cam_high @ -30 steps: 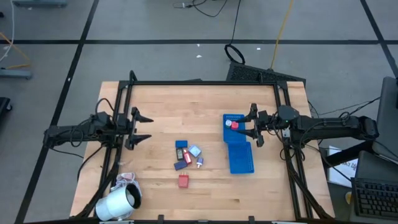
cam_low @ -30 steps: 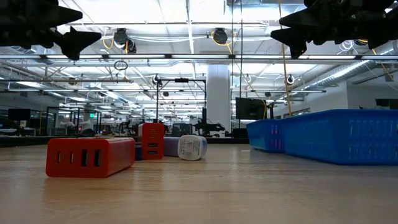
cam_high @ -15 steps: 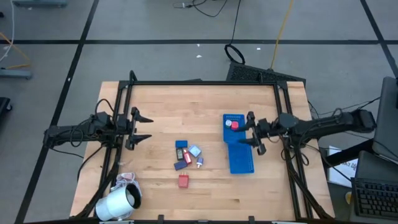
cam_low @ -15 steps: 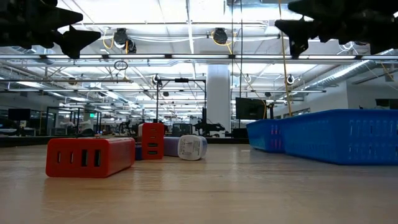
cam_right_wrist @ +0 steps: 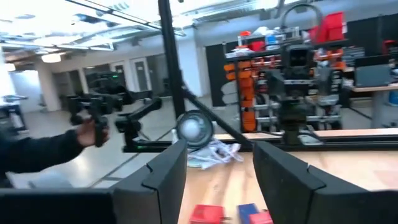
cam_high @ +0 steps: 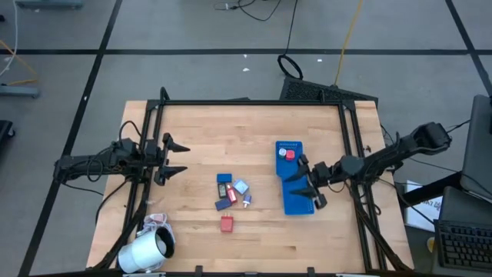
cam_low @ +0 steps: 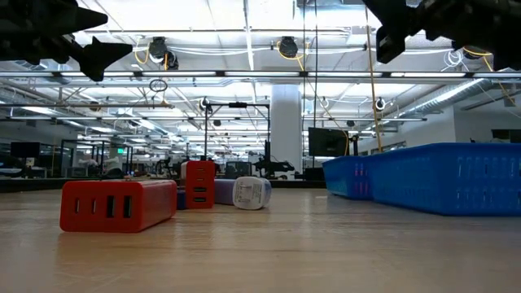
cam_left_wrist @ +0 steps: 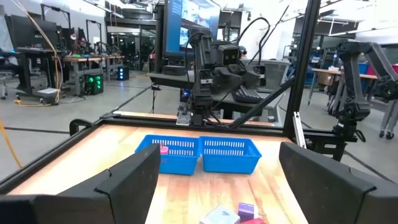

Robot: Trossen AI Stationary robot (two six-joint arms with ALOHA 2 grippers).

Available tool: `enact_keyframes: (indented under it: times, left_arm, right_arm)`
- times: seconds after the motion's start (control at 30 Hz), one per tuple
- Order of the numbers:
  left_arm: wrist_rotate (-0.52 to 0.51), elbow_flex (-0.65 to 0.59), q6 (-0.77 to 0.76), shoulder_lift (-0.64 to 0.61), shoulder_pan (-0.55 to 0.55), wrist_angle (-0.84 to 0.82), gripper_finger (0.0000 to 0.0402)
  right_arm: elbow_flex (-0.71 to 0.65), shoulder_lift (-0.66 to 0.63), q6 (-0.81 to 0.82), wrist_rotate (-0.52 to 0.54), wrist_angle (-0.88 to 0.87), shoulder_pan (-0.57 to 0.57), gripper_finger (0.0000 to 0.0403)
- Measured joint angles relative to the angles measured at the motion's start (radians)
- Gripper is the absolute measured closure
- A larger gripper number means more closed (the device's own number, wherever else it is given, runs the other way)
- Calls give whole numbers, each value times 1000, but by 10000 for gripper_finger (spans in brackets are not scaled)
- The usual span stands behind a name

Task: Pick & Place Office items
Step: Put the red charger adapter into the top blue bin

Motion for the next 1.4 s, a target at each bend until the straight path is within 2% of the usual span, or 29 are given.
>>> enact_keyframes:
  times: [0.13, 0.2, 0.3, 0.47, 0.7, 0.83, 0.97, 1.4]
  left_arm:
    - [0, 0, -7, 0, 0, 7, 82]
    - [26, 0, -110, 0, -2, 29, 86]
    - [56, -9, -185, 13, -13, 116, 92]
    - [132, -24, -185, 49, -43, 203, 99]
    - [99, -24, -181, 129, -104, 219, 86]
    - [58, -24, -181, 199, -143, 242, 77]
    - [30, -24, -187, 284, -181, 336, 71]
    - [22, -24, -188, 657, -324, 841, 94]
  right_arm:
    - [0, 42, 1, -1, 50, 44, 231]
    - [0, 50, 1, 0, 53, 56, 232]
    - [0, 54, 25, 5, 52, 66, 232]
    - [0, 54, 43, 6, 45, 70, 232]
    - [0, 53, 42, 7, 37, 70, 232]
    - [0, 53, 35, 7, 26, 70, 232]
    - [0, 53, 30, 7, 20, 70, 232]
    - [0, 53, 15, 7, 7, 70, 232]
